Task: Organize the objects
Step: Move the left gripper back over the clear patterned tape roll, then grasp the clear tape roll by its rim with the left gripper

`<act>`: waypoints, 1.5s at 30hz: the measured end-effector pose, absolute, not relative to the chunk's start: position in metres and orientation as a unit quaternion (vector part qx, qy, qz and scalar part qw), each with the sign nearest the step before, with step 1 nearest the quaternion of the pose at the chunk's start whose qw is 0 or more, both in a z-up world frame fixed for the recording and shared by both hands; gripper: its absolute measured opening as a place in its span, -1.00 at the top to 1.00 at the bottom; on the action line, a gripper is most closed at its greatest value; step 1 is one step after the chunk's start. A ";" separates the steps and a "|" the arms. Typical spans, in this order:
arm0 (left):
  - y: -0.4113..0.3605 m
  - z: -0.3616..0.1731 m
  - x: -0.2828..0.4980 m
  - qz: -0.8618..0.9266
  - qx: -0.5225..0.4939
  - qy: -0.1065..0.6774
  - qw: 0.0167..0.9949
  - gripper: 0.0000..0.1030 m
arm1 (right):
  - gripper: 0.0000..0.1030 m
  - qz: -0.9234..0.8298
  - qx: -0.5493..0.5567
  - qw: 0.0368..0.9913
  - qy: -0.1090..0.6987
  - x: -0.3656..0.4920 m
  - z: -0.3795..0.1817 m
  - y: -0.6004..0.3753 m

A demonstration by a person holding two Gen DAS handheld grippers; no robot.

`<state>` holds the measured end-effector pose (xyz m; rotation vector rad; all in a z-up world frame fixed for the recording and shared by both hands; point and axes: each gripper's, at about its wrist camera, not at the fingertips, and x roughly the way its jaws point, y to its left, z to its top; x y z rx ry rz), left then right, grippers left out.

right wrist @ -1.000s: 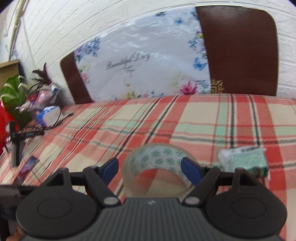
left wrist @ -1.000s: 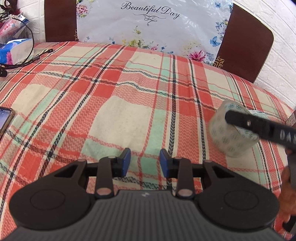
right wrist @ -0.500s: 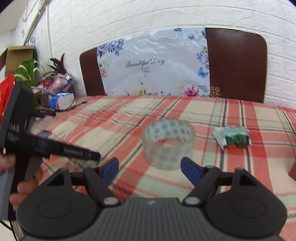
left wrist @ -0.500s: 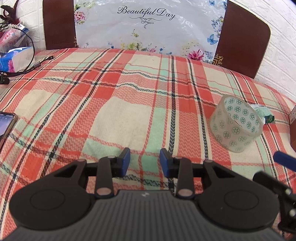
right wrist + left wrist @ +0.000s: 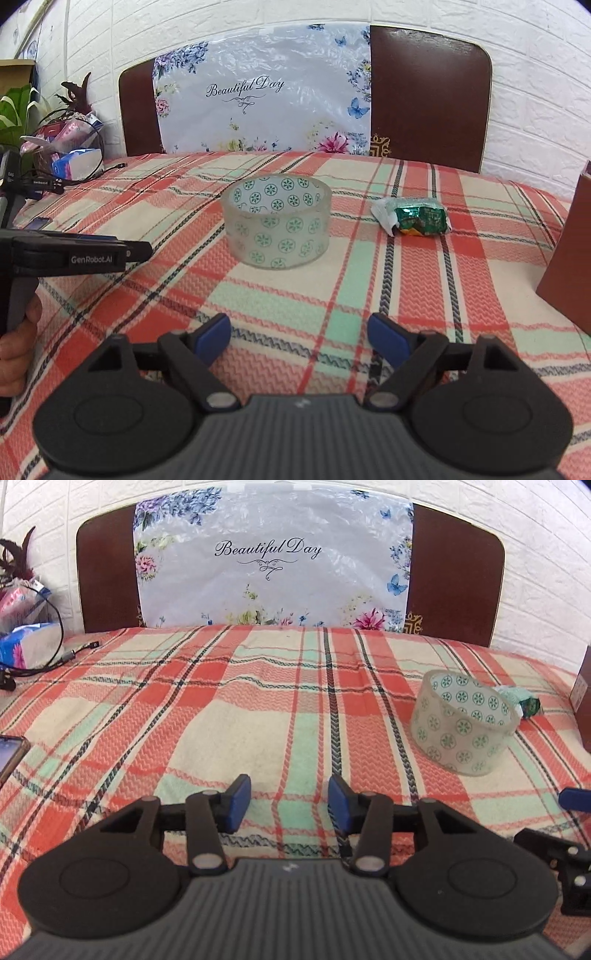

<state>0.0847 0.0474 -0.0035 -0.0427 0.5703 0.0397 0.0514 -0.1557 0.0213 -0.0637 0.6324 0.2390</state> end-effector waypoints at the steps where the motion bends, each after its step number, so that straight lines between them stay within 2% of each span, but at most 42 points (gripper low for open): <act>1: 0.048 -0.003 0.084 0.018 -0.023 0.279 0.960 0.03 | -0.65 0.115 -0.032 0.943 0.309 0.051 0.021 -0.155; 13: 0.047 -0.006 0.082 0.010 -0.026 0.272 0.962 -0.05 | -0.67 0.099 -0.052 0.946 0.304 0.048 0.021 -0.150; 29: 0.042 -0.001 0.086 0.006 -0.013 0.290 0.957 -0.24 | -0.84 0.110 -0.024 0.938 0.328 0.064 0.021 -0.155; 31: 0.045 0.008 0.093 -0.004 -0.047 0.314 0.948 -0.43 | -0.84 0.113 -0.033 0.937 0.329 0.069 0.022 -0.153; 34: 0.048 0.029 0.112 -0.055 -0.127 0.333 0.933 -0.44 | -0.83 0.116 -0.041 0.937 0.328 0.083 0.024 -0.151; 38: 0.022 0.052 0.140 -0.099 -0.114 0.334 0.930 -0.39 | -0.83 0.126 -0.038 0.936 0.328 0.111 0.026 -0.151; 40: 0.007 0.054 0.153 -0.117 -0.103 0.345 0.926 -0.26 | -0.84 0.131 -0.045 0.935 0.327 0.124 0.026 -0.149; 44: -0.012 0.041 0.180 -0.100 -0.067 0.386 0.914 0.15 | -0.88 0.154 -0.061 0.931 0.324 0.146 0.023 -0.142; 45: -0.012 0.035 0.186 -0.091 -0.067 0.402 0.908 0.19 | -0.88 0.157 -0.067 0.932 0.321 0.150 0.022 -0.140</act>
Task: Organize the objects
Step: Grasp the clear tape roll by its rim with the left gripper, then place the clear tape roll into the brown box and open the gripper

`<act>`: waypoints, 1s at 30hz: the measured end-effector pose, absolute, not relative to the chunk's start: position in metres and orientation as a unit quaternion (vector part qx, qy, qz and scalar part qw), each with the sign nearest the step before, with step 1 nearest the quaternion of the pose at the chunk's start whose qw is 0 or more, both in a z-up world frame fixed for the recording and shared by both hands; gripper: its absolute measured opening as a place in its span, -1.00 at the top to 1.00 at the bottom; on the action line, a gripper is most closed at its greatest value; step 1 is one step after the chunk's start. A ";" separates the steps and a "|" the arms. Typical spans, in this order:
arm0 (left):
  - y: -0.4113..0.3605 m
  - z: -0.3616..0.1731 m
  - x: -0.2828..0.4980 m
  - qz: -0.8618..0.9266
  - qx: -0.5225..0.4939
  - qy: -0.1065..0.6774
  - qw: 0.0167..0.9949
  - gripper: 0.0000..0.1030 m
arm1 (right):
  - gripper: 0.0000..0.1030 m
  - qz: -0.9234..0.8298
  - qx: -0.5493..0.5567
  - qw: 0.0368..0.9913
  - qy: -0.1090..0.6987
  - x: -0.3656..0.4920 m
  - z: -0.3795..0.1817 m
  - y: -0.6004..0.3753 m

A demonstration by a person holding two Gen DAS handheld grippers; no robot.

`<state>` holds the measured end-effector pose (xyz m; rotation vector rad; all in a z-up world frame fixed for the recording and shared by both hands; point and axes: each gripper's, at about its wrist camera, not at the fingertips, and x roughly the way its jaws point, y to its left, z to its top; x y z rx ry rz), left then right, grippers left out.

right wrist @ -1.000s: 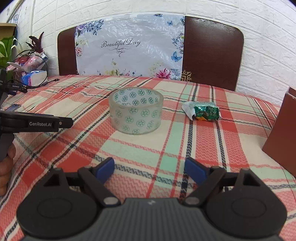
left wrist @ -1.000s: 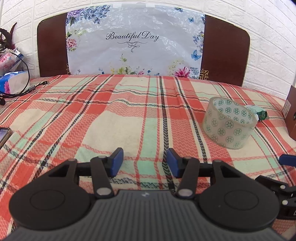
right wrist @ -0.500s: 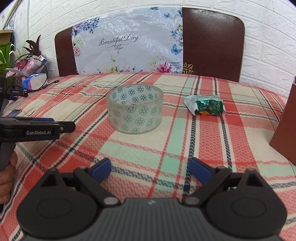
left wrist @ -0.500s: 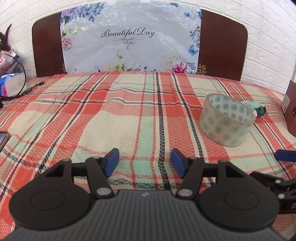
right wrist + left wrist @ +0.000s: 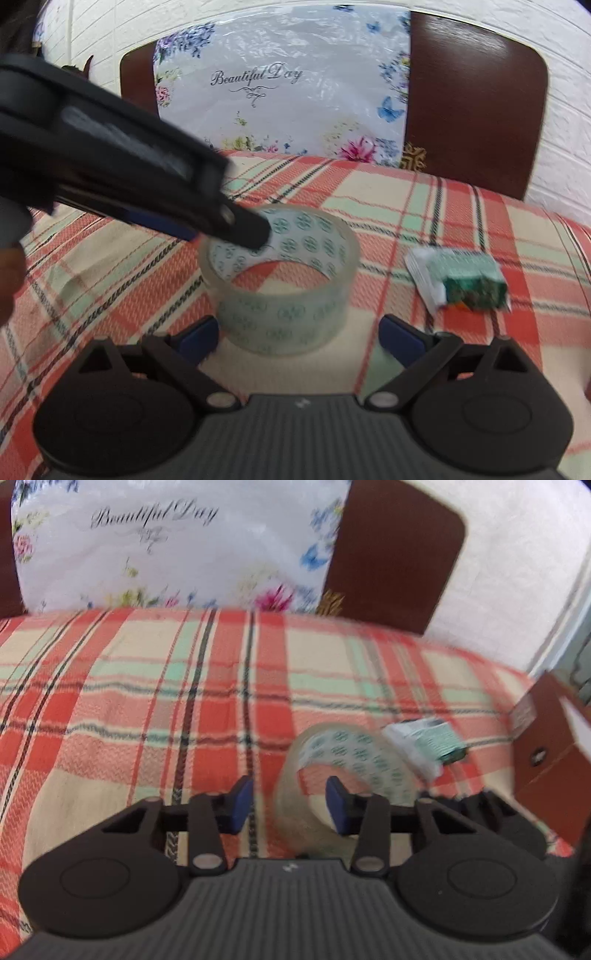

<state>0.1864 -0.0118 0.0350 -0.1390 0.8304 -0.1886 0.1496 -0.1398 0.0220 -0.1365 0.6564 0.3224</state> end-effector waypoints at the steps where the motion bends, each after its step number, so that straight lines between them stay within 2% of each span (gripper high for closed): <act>1: -0.009 0.029 0.190 -0.093 -0.082 0.413 0.902 0.22 | -0.88 0.161 -0.073 0.931 0.319 0.154 0.021 -0.137; 3: -0.005 0.024 0.191 -0.105 -0.105 0.415 0.898 0.43 | -0.85 0.169 -0.076 0.930 0.318 0.160 0.019 -0.133; 8: -0.017 0.040 0.175 -0.101 -0.079 0.398 0.908 0.46 | -0.81 0.170 -0.081 0.936 0.296 0.153 0.024 -0.134; 13: -0.052 0.076 0.153 -0.141 -0.067 0.366 0.917 0.46 | -0.81 0.119 -0.076 0.962 0.234 0.108 0.045 -0.155; 22: -0.229 0.120 0.132 -0.288 0.008 0.313 0.905 0.44 | -0.81 -0.078 -0.086 0.982 0.150 0.039 0.090 -0.282; 30: -0.351 0.113 0.133 -0.358 0.040 0.310 0.880 0.42 | -0.82 -0.188 -0.021 0.969 0.159 0.007 0.095 -0.399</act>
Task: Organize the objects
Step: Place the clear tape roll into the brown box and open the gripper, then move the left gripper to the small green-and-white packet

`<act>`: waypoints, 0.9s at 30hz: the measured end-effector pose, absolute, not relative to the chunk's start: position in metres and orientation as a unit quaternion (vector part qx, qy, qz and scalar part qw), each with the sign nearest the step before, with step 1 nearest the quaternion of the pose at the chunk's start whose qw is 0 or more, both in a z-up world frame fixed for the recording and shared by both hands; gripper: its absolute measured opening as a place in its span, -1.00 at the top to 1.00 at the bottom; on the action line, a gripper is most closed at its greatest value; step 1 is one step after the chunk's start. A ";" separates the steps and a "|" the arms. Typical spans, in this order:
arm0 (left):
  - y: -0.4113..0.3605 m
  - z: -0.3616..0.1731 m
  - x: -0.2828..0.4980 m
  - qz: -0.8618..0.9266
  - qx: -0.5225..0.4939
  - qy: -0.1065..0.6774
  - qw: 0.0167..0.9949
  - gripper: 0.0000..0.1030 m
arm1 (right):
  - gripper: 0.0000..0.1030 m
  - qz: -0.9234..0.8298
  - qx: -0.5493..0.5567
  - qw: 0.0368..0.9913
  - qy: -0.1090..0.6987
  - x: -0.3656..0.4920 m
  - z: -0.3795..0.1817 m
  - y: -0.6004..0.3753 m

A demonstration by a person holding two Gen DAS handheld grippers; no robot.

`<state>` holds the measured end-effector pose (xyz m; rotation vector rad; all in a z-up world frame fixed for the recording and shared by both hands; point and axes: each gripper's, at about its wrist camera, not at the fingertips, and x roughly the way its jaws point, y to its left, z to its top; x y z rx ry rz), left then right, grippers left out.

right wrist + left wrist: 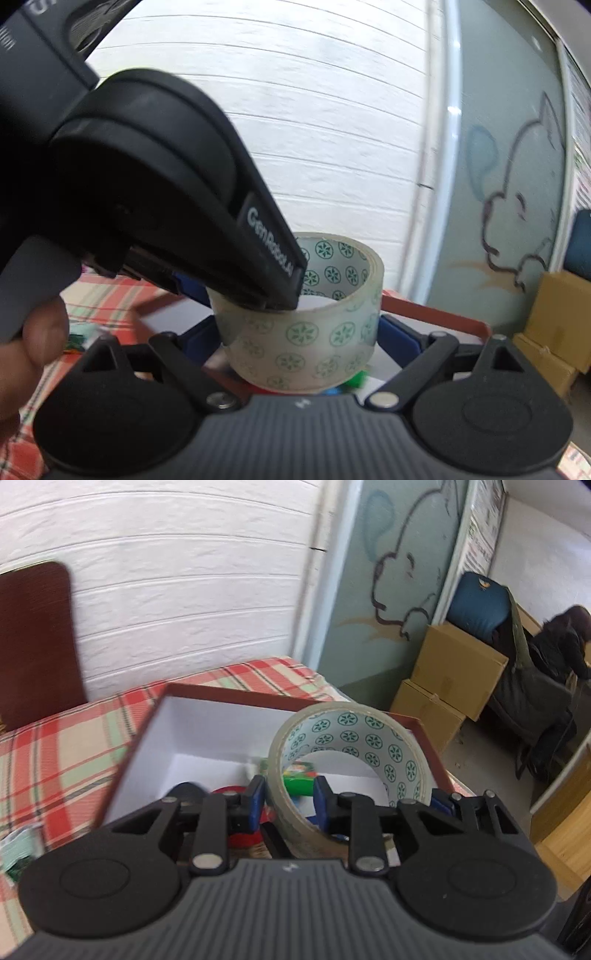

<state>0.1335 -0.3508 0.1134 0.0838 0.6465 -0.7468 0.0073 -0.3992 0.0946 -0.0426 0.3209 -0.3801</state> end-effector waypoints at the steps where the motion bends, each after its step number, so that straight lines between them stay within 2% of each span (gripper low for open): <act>1: -0.359 0.110 0.136 -0.359 0.041 0.313 0.878 0.41 | -0.82 -0.195 -0.015 0.967 0.164 0.008 0.092 -0.408; 4: -0.372 0.101 0.140 -0.350 0.050 0.325 0.877 0.27 | -0.85 -0.219 0.004 0.957 0.192 0.014 0.080 -0.425; 7: -0.363 0.100 0.131 -0.341 0.059 0.318 0.883 0.16 | -0.91 -0.228 0.022 0.958 0.174 0.005 0.076 -0.427; 18: -0.317 0.110 0.095 -0.326 0.073 0.267 0.904 0.04 | -0.91 -0.218 -0.006 0.970 0.110 -0.021 0.072 -0.363; 23: -0.273 0.104 0.085 -0.312 0.056 0.275 0.908 0.04 | -0.95 -0.181 -0.003 0.976 0.120 -0.030 0.068 -0.322; 27: -0.227 0.088 0.081 -0.271 0.050 0.287 0.917 0.01 | -0.95 -0.120 -0.007 0.980 0.159 -0.022 0.058 -0.290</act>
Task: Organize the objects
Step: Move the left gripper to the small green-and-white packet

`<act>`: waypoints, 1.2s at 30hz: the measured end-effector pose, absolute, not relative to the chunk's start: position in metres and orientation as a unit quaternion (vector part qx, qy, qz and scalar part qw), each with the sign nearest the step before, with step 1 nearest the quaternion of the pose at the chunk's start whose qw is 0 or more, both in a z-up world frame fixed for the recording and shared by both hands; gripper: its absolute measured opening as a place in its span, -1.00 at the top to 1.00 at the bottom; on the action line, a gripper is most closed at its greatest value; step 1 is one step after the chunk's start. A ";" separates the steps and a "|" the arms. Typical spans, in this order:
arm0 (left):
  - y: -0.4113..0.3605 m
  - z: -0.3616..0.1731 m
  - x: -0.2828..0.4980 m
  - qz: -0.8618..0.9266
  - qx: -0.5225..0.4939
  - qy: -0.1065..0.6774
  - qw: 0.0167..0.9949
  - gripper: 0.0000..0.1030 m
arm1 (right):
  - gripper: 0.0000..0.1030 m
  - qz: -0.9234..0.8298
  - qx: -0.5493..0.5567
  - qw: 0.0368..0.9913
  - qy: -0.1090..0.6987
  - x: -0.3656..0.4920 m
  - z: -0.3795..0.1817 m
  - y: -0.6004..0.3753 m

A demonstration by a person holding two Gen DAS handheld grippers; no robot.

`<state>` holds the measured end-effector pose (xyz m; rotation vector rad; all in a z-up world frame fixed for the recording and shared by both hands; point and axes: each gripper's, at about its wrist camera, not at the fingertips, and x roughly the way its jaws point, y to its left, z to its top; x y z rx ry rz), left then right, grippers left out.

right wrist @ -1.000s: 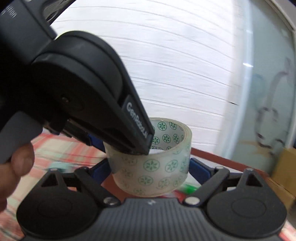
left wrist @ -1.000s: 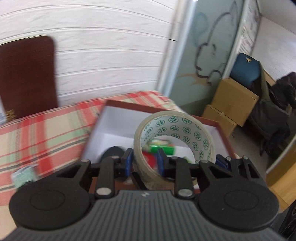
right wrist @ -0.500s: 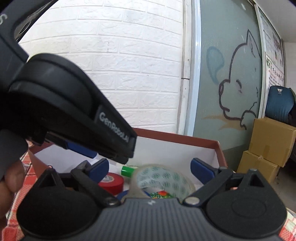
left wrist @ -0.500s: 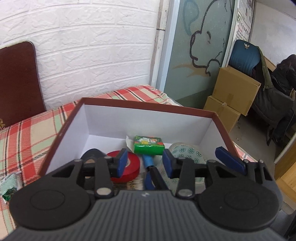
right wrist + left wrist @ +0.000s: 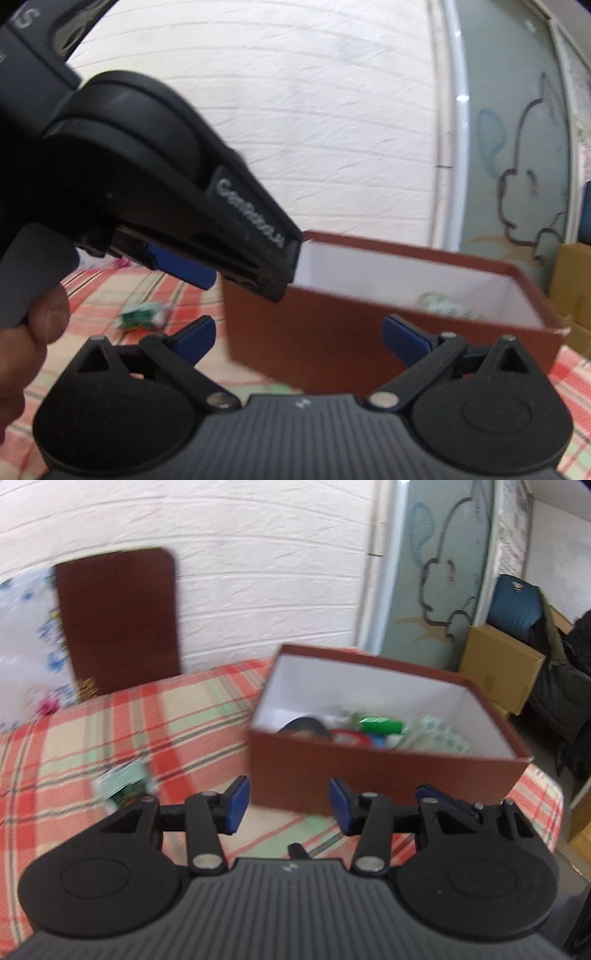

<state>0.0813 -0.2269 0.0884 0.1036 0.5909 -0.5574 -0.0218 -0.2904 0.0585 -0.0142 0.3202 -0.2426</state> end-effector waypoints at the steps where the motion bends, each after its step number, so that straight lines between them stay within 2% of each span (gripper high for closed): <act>1: -0.214 0.083 0.083 -0.257 0.048 0.295 0.919 0.00 | -0.95 -0.102 -0.012 0.979 0.175 -0.017 0.055 -0.283; 6: -0.142 0.044 0.101 -0.148 0.039 0.350 0.924 -0.01 | -0.92 -0.021 0.021 0.955 0.294 0.016 0.030 -0.255; 8: -0.111 0.031 0.109 -0.108 0.026 0.363 0.925 -0.01 | -0.89 -0.008 0.017 0.949 0.316 0.024 0.025 -0.244; 11: -0.067 0.013 0.122 -0.053 0.007 0.369 0.928 -0.01 | -0.89 0.006 -0.002 0.946 0.325 0.032 0.021 -0.229; 13: -0.044 0.008 0.124 -0.027 0.014 0.339 0.940 -0.06 | -0.89 0.017 -0.008 0.941 0.337 0.041 0.019 -0.218; 14: -0.038 0.005 0.127 -0.009 0.027 0.328 0.944 -0.16 | -0.90 0.020 -0.009 0.940 0.340 0.047 0.018 -0.214; 15: -0.031 0.001 0.126 0.006 0.040 0.311 0.950 -0.37 | -0.91 0.023 -0.009 0.940 0.340 0.058 0.016 -0.217; 17: -0.014 -0.008 0.129 0.009 0.033 0.290 0.956 -0.61 | -0.92 0.025 -0.011 0.940 0.339 0.073 0.016 -0.216; 19: -0.004 -0.005 0.134 0.003 0.003 0.294 0.956 -0.65 | -0.93 0.026 -0.015 0.942 0.335 0.093 0.015 -0.212; 31: -0.006 -0.007 0.131 0.000 0.006 0.286 0.958 -0.70 | -0.98 0.017 -0.015 0.943 0.333 0.214 0.005 -0.198; 33: -0.005 -0.007 0.131 0.000 0.006 0.286 0.958 -0.71 | -0.73 0.029 -0.022 0.945 0.326 0.211 0.006 -0.196; 35: -0.005 -0.006 0.131 0.001 0.006 0.286 0.958 -0.71 | -0.21 0.041 -0.038 0.947 0.317 0.202 0.008 -0.191; 36: -0.005 -0.006 0.131 0.001 0.006 0.286 0.958 -0.71 | -0.14 0.044 -0.046 0.947 0.315 0.197 0.009 -0.188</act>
